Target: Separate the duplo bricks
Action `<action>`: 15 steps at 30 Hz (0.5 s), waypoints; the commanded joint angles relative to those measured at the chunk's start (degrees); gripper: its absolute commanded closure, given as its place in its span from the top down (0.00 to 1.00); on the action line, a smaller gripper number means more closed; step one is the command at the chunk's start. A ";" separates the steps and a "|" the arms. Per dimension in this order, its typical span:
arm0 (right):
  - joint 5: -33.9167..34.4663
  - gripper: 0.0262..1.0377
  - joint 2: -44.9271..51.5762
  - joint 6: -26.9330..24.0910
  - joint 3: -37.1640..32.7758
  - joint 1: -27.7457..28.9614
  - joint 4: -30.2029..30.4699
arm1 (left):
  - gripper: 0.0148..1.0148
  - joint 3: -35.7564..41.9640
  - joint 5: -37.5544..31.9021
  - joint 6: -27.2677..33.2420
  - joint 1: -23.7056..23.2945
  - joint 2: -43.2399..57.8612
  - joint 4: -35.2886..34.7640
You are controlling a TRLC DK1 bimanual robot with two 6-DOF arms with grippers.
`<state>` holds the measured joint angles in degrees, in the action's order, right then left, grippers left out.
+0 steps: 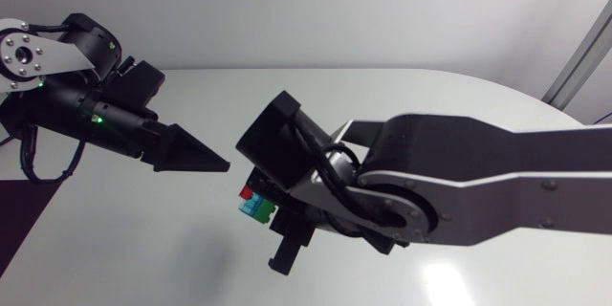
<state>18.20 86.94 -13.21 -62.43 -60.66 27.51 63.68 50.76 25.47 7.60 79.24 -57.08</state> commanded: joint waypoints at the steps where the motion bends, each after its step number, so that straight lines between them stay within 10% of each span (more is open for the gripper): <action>1: 1.40 0.28 -1.86 -1.20 0.30 -0.86 -1.40 | 0.94 1.89 1.18 -0.86 -0.48 2.76 -0.84; 15: 3.69 0.28 -3.44 -3.40 0.30 -3.32 -6.94 | 0.67 4.61 7.51 1.51 -0.65 7.24 -2.95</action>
<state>21.10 84.16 -15.11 -62.46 -63.40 21.61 66.52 56.90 25.93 7.07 84.47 -58.85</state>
